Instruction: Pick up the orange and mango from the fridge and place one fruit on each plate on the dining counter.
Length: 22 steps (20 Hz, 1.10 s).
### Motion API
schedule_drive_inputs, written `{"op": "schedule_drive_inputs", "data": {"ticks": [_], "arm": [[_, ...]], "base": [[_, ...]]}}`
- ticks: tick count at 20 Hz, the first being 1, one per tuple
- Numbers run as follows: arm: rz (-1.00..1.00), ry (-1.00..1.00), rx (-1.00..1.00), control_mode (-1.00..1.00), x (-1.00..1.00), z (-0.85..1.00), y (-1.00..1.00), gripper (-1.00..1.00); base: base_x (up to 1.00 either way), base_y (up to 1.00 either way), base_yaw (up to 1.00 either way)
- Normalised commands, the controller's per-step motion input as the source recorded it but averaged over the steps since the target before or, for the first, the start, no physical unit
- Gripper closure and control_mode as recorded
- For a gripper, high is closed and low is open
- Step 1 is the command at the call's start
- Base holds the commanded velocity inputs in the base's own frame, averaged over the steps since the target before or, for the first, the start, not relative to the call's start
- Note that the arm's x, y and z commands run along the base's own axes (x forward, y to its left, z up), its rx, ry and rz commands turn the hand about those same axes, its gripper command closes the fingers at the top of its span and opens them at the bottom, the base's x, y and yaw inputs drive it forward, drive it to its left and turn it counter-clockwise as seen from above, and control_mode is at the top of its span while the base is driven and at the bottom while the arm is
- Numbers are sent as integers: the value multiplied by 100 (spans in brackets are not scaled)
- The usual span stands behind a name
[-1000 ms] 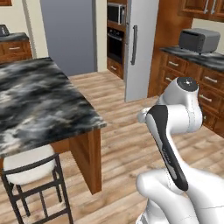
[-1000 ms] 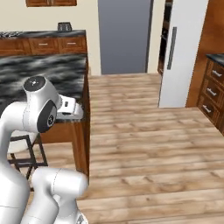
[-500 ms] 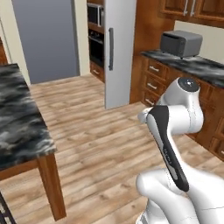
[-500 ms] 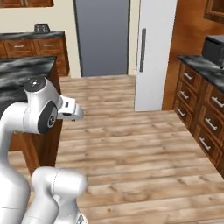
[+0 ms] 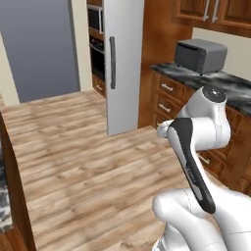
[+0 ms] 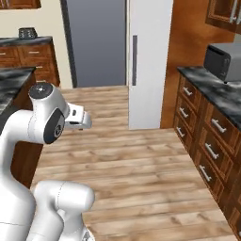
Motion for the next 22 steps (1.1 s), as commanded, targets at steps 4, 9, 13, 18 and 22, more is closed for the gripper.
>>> {"op": "schedule_drive_inputs", "data": {"ticks": [4,9,13,18,22], "arm": [[0,0,0,100,0,0,0,-100],[0,0,0,100,0,0,0,-100],[0,0,0,100,0,0,0,-100],[0,0,0,100,0,0,0,-100],[0,0,0,100,0,0,0,-100]], "base": [[100,28,-13],[100,32,-47],[100,77,-36],[100,81,5],[100,39,28]]}}
